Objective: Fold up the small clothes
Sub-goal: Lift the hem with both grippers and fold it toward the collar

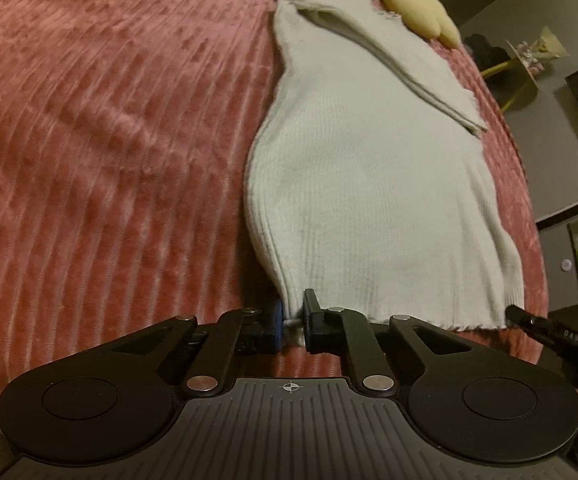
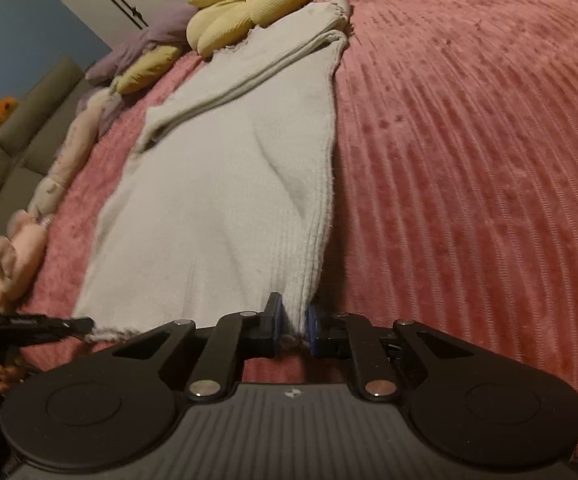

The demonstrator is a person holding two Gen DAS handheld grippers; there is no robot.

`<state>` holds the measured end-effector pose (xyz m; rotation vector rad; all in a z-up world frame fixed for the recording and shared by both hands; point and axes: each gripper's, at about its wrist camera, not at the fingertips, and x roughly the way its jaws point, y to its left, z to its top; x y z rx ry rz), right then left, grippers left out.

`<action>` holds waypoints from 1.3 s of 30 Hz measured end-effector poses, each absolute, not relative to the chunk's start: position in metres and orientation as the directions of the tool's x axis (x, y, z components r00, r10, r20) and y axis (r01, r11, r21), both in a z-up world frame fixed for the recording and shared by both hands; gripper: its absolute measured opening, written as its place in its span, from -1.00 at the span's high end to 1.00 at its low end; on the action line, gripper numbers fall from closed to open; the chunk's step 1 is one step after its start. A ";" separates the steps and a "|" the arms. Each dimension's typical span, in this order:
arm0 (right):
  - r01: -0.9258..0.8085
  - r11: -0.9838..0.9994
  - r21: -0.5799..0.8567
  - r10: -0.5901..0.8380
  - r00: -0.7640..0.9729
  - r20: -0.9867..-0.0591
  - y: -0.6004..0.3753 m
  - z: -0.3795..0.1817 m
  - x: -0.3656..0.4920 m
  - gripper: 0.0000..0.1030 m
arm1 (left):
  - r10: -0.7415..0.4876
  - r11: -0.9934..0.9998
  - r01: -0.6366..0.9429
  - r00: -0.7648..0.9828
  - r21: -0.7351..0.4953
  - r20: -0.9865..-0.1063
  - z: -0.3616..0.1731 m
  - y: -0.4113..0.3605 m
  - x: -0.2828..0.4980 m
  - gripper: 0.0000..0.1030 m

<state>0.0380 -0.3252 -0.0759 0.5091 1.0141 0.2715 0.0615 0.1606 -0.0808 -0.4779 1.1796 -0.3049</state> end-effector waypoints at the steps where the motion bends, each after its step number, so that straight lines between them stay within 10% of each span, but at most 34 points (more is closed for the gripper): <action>1: 0.018 0.840 0.543 0.458 0.512 -0.726 -0.326 -0.074 0.039 0.78 | -0.475 0.857 -0.014 0.363 -0.515 -0.801 -0.078 0.161 0.062 0.78; 14: -0.001 0.800 0.600 0.471 0.622 -0.626 -0.333 -0.035 0.080 0.79 | -0.520 0.785 0.021 0.564 -0.619 -0.641 -0.010 0.165 0.103 0.80; 39: -0.014 0.935 0.355 0.242 0.755 -0.609 -0.314 -0.019 0.271 0.82 | -0.414 0.825 -0.010 0.670 -0.564 -0.617 -0.005 0.153 0.294 0.82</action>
